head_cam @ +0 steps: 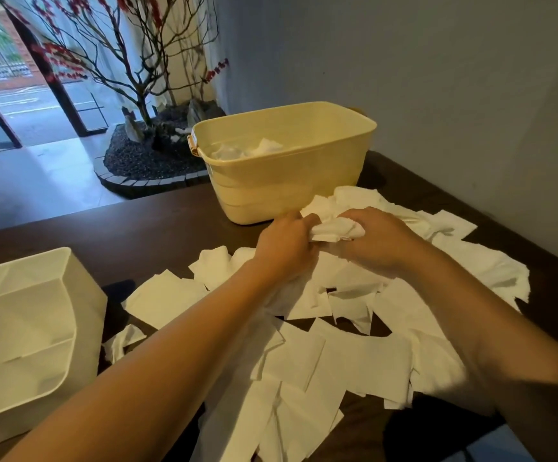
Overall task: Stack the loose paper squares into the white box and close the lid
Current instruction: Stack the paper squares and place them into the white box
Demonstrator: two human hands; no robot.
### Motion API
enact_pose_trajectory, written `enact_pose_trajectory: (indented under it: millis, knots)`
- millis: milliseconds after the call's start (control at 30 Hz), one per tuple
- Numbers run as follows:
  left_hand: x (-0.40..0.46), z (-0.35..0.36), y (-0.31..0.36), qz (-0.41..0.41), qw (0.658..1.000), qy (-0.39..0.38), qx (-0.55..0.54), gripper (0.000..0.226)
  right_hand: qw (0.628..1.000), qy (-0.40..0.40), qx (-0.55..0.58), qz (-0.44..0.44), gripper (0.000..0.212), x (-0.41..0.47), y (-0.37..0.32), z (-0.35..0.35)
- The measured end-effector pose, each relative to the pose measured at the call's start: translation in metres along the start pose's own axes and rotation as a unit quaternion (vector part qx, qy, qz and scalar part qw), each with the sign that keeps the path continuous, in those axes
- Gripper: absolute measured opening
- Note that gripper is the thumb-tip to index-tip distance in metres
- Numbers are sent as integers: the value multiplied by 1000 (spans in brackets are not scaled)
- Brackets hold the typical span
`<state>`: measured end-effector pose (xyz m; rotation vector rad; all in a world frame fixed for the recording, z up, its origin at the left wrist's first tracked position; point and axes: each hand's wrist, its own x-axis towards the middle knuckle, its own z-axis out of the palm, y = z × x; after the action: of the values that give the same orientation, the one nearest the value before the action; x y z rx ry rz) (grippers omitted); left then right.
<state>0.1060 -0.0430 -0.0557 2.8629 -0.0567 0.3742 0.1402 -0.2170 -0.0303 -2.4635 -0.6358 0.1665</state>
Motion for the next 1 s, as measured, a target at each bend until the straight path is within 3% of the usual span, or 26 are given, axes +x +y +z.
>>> enact_pose_trajectory:
  millis: [100, 233, 267, 400, 500, 600, 767, 900, 1000]
  knots:
    - [-9, -33, -6, -38, 996, -20, -77, 25, 997, -40, 57, 42, 26, -7, -10, -25]
    - [-26, -71, -13, -78, 985, 17, -154, 22, 983, 165, -26, 81, 31, 7, -16, -29]
    - [-30, -75, -14, -84, 985, 24, -147, 23, 980, 176, -46, 77, 38, 10, -16, -24]
    - [-35, -64, -19, -105, 978, -64, -171, 46, 990, 15, -110, 85, 76, 23, 0, 7]
    - [-35, -43, -18, -90, 984, -110, -110, 48, 989, 59, -109, 83, 53, 31, 10, 26]
    - [-33, -38, -15, -84, 990, -66, -88, 18, 992, 107, -42, 50, 21, 32, -2, 24]
    - [-34, -80, -6, -62, 977, 28, -202, 13, 968, 182, 160, 62, 16, 24, -28, -2]
    - [-45, -120, 1, -60, 979, 38, -192, 32, 971, 186, 151, 0, 12, 2, -60, -27]
    - [-64, -135, -5, -79, 986, 26, -145, 34, 974, 166, 155, -18, 8, -16, -73, -31]
